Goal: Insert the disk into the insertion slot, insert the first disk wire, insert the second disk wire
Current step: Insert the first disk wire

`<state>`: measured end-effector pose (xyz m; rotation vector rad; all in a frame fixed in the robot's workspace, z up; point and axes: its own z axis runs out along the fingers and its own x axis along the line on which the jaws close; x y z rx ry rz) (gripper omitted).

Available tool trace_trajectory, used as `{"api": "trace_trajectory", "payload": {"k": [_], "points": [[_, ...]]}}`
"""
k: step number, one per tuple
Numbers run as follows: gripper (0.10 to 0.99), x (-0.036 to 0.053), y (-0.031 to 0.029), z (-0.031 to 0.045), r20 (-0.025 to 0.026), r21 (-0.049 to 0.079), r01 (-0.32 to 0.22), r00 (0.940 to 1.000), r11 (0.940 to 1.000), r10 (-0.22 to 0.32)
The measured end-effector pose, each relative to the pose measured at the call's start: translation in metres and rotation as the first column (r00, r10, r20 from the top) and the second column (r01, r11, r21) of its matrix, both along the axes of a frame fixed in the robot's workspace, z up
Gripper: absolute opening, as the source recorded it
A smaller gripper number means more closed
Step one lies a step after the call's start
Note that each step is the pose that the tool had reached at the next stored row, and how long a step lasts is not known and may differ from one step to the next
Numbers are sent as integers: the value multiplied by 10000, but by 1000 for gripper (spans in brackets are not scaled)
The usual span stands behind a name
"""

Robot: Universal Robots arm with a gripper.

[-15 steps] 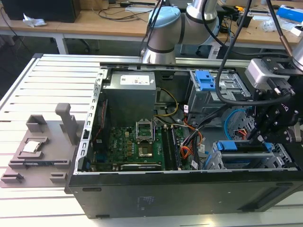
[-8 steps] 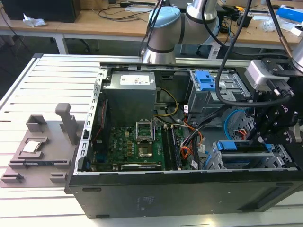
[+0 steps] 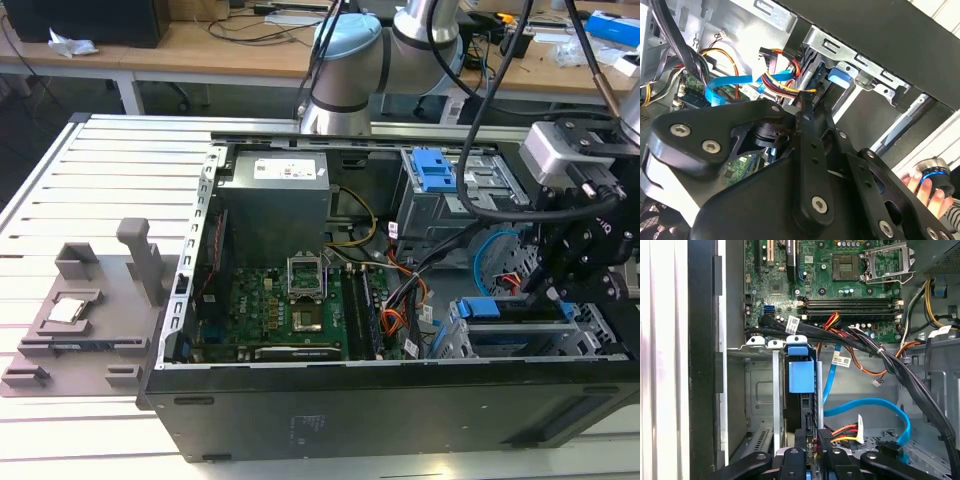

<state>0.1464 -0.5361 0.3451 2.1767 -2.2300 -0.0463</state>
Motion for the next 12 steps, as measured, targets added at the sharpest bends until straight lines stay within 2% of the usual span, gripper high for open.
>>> {"api": "trace_trajectory", "payload": {"k": [4, 6, 9, 12], "points": [[239, 0, 1, 131, 0, 1, 0, 10000, 10000, 0], [239, 0, 1, 243, -1, 1, 0, 10000, 10000, 0], [239, 0, 2, 332, 0, 0, 0, 10000, 10000, 0], [239, 0, 7, 361, 0, 3, 0, 10000, 10000, 0]]}}
